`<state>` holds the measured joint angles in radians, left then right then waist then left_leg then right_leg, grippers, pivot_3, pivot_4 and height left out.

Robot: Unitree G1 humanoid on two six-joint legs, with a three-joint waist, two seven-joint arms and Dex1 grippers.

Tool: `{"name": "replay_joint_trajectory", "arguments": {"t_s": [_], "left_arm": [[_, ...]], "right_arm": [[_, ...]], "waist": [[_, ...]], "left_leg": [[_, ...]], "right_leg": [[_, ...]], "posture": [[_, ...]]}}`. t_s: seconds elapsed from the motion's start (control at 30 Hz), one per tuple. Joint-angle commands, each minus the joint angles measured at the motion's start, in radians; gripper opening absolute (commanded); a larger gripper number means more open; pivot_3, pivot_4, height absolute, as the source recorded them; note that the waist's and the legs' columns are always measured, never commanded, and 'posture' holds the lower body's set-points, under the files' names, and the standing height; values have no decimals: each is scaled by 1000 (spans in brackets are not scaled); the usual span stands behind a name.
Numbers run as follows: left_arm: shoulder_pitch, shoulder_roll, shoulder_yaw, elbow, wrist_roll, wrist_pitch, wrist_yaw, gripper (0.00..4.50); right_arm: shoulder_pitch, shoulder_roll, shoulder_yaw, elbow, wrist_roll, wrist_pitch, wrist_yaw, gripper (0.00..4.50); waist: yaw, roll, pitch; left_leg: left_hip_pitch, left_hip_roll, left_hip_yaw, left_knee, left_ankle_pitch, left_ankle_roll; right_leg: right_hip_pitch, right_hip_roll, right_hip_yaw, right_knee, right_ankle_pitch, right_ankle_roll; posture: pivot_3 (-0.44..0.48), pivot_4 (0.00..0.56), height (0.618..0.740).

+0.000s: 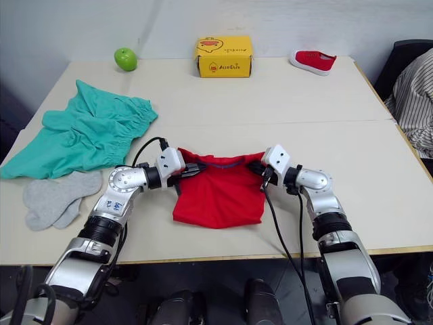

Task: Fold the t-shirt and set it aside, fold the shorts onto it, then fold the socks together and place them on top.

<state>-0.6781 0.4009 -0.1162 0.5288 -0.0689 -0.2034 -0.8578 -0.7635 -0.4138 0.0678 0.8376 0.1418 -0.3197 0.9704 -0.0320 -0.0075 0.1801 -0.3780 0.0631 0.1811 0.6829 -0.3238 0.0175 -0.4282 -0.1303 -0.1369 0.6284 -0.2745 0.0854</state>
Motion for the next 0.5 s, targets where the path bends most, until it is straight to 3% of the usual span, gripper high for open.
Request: {"name": "replay_joint_trajectory", "arguments": {"t_s": [0.03,0.4,0.5], "left_arm": [[30,19,20,-54,-56,1,-73,0],[11,9,39,10,-14,89,25,0],[36,-8,45,-68,-84,94,-41,0]], "right_arm": [[-4,5,-40,-19,39,19,29,36],[-5,43,-39,-51,19,62,5,36],[74,76,8,-239,47,123,58,36]], "waist": [[-3,0,0],[-2,0,0],[-1,0,0]], "left_leg": [[0,0,0,0,0,0],[0,0,0,0,0,0],[0,1,0,0,0,0]], "right_leg": [[0,0,0,0,0,0],[0,0,1,0,0,0],[0,0,1,0,0,0]], "posture": [[0,150,740],[0,150,740],[0,150,740]]}}
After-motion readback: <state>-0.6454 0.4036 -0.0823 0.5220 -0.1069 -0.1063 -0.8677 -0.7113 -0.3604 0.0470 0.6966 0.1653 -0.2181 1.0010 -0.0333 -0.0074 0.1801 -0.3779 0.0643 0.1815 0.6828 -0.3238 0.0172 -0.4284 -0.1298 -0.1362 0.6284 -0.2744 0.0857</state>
